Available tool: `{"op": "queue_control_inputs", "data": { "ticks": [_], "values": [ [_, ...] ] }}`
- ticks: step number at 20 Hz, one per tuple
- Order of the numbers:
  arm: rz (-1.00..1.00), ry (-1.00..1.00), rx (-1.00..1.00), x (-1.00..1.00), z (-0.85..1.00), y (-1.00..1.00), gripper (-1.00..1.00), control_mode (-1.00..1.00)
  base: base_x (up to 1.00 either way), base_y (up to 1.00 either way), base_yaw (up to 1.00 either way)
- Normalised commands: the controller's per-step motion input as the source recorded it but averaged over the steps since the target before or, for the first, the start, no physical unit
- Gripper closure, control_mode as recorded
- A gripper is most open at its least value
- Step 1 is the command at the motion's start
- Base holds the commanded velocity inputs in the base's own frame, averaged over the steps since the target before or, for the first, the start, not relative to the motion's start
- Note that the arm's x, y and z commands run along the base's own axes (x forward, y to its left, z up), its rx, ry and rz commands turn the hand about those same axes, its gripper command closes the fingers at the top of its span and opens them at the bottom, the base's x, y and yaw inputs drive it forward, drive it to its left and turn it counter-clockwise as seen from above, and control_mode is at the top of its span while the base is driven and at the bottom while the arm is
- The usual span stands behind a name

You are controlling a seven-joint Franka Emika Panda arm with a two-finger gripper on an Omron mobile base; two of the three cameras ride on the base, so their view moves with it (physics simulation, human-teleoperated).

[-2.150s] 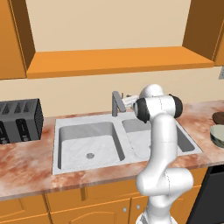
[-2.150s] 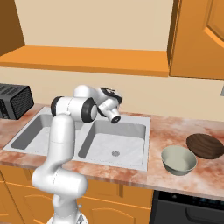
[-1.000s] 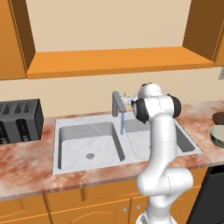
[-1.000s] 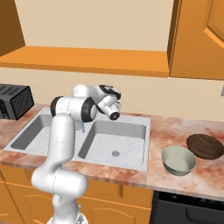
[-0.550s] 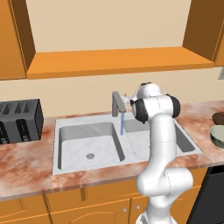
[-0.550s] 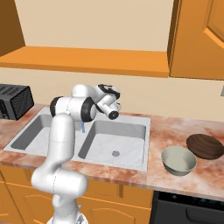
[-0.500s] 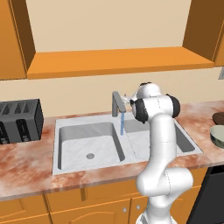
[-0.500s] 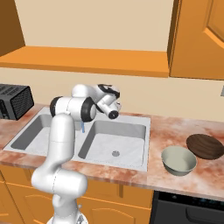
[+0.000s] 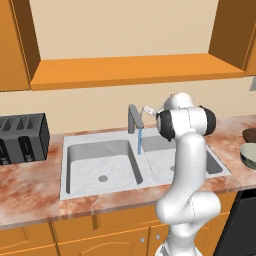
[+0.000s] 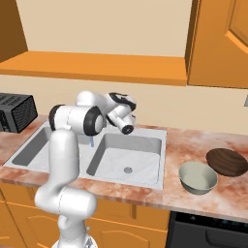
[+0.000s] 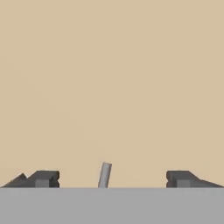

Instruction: Rinse each bowl for a few seconds and place them down in the sink or on the counter.

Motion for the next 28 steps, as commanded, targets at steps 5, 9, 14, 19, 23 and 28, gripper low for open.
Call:
{"op": "queue_control_inputs", "data": {
  "ticks": [5,9,14,19,23,28],
  "values": [
    [0.01,-0.12,0.19,-0.9,0.19,-0.67,-1.0,-1.0,0.0,0.0,0.0],
    [0.01,-0.07,0.18,-1.0,0.24,-0.56,-1.0,-1.0,0.0,0.0,0.0],
    [0.0,0.0,0.13,-0.93,0.65,-0.41,-1.0,-1.0,0.0,0.0,0.0],
    [0.0,0.0,0.1,-1.0,0.51,-0.33,-1.0,-1.0,0.0,0.0,0.0],
    [-0.04,0.06,0.09,-0.98,0.33,-0.18,-1.0,-1.0,0.0,0.0,0.0],
    [-0.12,0.14,0.12,-0.61,0.61,-0.22,-1.0,-1.0,0.0,0.0,0.0]
  ]
}}
